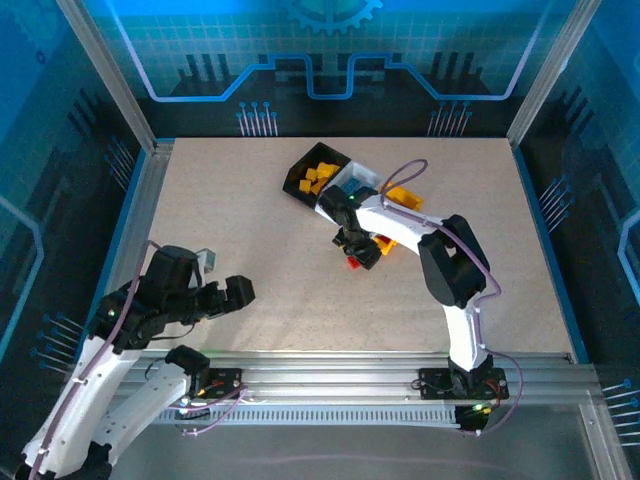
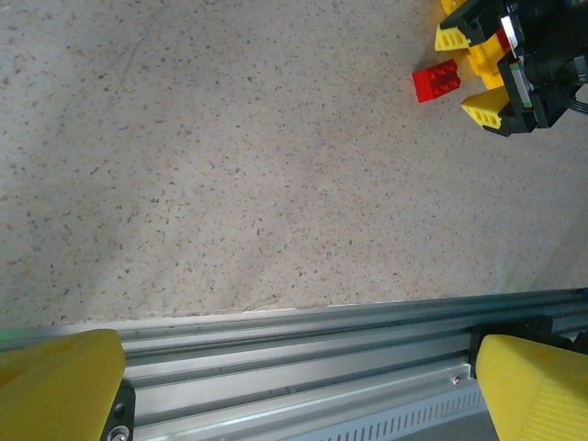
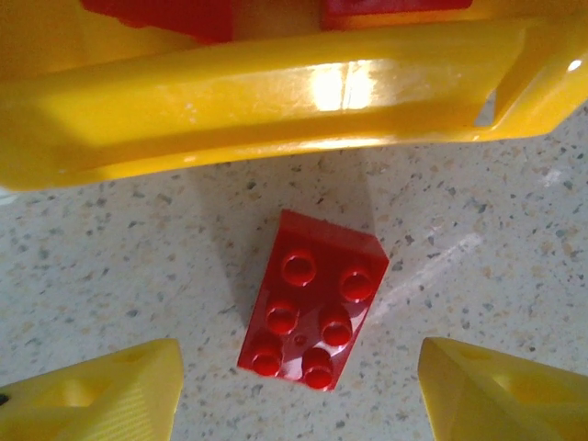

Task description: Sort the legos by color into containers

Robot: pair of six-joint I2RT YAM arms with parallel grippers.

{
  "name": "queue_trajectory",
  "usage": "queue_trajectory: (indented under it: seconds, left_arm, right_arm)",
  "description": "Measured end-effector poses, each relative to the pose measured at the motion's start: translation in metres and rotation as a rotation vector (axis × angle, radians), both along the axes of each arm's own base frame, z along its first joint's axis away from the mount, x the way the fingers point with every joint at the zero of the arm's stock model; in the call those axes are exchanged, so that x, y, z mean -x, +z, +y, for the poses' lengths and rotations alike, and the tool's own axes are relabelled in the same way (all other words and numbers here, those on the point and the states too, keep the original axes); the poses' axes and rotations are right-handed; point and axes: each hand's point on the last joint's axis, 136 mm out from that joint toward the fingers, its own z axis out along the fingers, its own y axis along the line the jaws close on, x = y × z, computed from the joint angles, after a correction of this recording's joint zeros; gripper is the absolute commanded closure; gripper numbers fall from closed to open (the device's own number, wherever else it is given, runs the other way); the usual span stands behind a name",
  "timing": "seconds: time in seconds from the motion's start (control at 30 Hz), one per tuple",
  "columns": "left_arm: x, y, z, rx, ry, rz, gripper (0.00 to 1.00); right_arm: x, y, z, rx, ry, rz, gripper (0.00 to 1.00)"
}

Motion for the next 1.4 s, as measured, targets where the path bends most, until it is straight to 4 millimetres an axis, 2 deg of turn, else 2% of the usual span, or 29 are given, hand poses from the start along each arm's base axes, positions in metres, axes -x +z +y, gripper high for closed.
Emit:
queue_trajectory:
  seconds: [0.37, 0.67, 0.87, 0.93, 1.2, 1.4]
  left_arm:
    - [0.004, -0.005, 0.006, -0.028, 0.019, 0.021, 0.01]
    - [0.003, -0.005, 0.007, -0.027, 0.036, 0.025, 0.01]
    - [0.004, -0.009, 0.008, -0.027, 0.044, 0.039, 0.01]
    - [0.004, -0.009, 0.008, -0.027, 0.044, 0.040, 0.01]
    - [0.002, -0.008, 0.007, -0.021, 0.046, 0.032, 0.01]
    - [-0.005, -0.014, 0.001, 0.004, 0.053, 0.041, 0.01]
  right_arm:
    - [-0.004, -0.022, -0.005, 0.019, -0.027, 0.032, 0.34]
    - [-0.009, -0.029, -0.003, -0.003, -0.046, 0.017, 0.49]
    - [-0.004, -0.029, -0.006, -0.021, -0.061, -0.008, 0.60]
    - [-0.002, -0.028, -0.008, -0.031, -0.063, -0.019, 0.61]
    - [0.026, -0.028, -0.017, -0.014, -0.029, 0.009, 0.63]
    - [0.059, -0.024, 0.008, -0.009, 0.108, 0.055, 0.63]
